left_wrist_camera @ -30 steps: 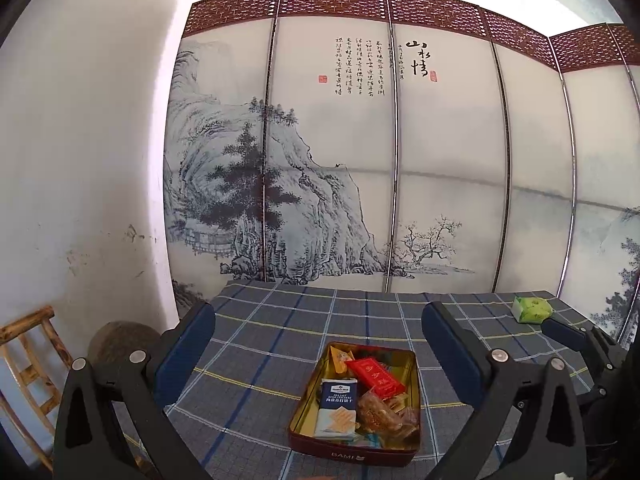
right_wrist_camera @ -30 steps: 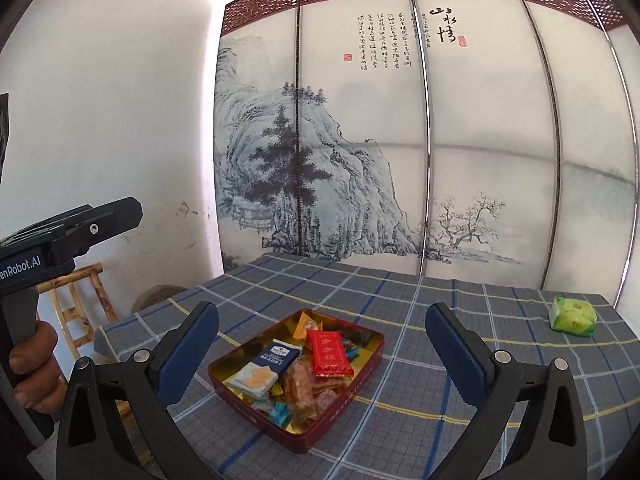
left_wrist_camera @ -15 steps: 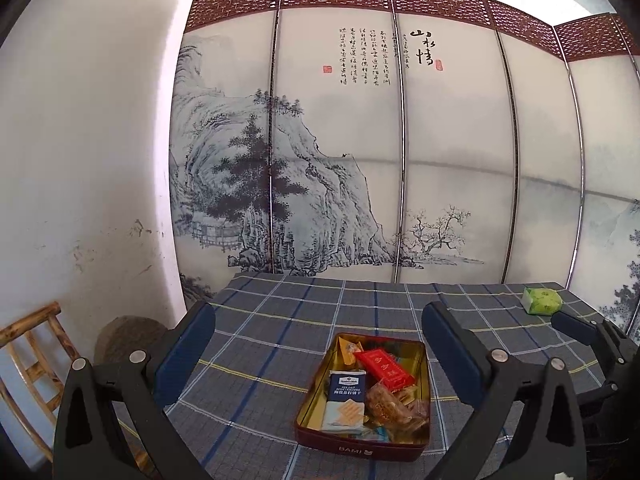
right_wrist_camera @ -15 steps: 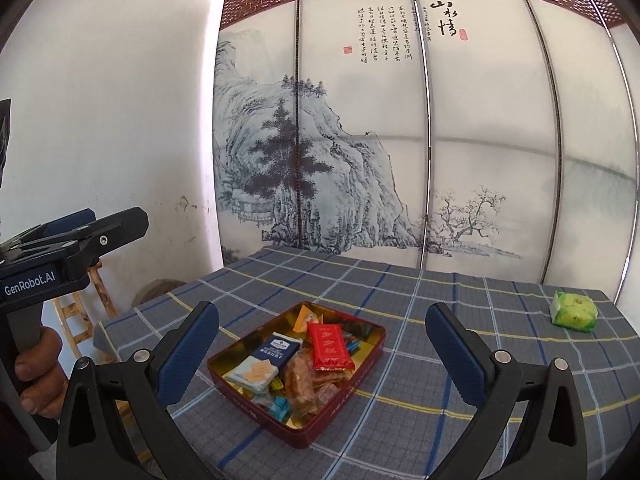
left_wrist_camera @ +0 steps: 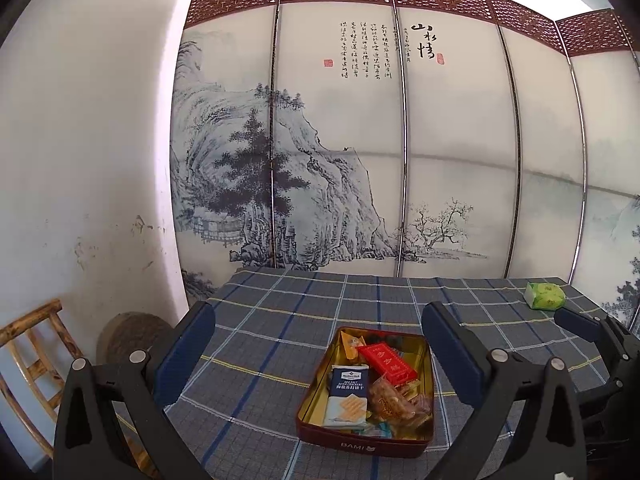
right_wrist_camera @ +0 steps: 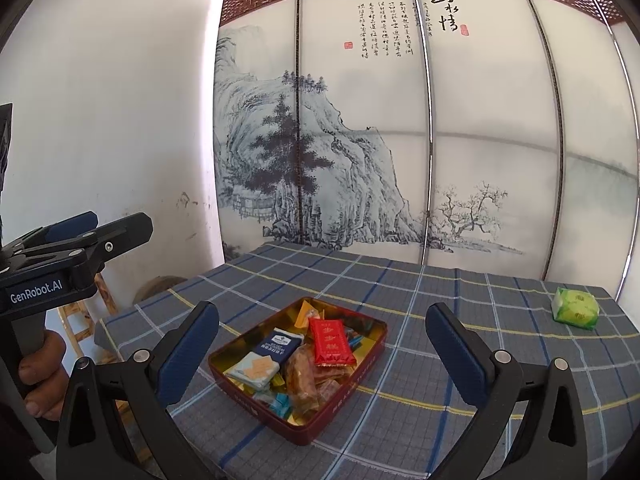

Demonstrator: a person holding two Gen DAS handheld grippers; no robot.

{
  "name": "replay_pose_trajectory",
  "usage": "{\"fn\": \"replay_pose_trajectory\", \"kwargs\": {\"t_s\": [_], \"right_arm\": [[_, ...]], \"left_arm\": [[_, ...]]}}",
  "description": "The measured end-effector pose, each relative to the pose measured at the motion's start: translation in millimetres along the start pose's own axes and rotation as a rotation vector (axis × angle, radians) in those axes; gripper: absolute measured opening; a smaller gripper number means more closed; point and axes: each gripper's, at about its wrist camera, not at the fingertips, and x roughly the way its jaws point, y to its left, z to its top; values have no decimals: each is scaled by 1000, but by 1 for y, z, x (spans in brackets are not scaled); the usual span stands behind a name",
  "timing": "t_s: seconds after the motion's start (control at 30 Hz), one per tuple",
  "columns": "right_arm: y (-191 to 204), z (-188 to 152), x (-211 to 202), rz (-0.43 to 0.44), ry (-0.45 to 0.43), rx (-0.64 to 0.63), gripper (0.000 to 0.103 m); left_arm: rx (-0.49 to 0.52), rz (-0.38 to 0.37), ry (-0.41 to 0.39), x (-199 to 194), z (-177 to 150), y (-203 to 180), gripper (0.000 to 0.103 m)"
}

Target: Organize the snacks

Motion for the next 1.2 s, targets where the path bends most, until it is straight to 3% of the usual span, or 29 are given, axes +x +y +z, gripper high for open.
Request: {"fn": "replay_pose_trajectory", "kwargs": {"t_s": [1.2], "right_arm": [[5, -7, 6, 16, 35, 0, 103]], "left_arm": [[-4, 2, 18, 3, -11, 2, 102]]}}
